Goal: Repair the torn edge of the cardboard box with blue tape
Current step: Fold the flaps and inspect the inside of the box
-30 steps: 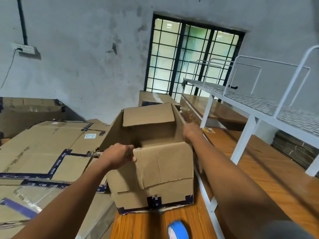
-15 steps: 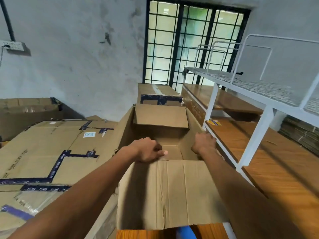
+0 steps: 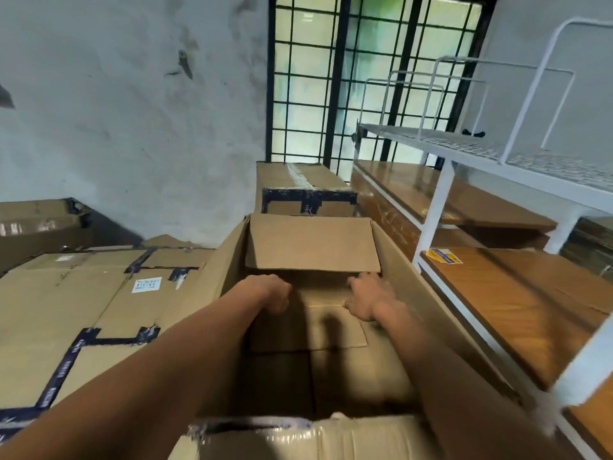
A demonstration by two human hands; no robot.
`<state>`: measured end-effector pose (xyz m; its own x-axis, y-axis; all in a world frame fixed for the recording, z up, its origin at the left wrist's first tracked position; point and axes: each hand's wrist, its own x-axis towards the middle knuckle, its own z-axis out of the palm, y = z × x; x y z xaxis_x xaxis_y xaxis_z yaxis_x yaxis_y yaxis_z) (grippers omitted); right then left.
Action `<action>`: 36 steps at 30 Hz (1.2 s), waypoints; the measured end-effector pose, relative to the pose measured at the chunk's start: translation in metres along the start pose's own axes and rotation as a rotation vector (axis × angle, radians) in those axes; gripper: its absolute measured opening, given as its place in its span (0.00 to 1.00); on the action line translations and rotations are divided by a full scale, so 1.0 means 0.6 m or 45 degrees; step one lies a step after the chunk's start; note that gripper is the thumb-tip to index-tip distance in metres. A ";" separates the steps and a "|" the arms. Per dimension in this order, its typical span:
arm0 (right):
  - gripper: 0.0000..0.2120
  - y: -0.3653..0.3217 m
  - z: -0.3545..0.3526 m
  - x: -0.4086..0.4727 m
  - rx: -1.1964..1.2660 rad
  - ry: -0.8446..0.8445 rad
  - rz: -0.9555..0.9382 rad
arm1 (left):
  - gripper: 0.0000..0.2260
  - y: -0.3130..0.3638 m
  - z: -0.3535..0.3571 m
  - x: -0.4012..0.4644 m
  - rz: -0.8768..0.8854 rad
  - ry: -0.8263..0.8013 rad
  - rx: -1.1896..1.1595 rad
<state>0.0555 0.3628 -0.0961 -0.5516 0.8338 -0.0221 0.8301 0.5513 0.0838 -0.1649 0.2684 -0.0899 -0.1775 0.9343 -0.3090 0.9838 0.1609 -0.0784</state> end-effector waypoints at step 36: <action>0.27 0.035 0.039 0.106 0.339 0.623 0.137 | 0.48 -0.205 -0.110 0.283 -0.003 0.731 -0.399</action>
<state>0.0397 0.4278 -0.1189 -0.3836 0.8105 0.4426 0.8410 0.5046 -0.1952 -0.3143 0.4284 -0.0699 -0.2243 0.9411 0.2529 0.9592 0.1672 0.2282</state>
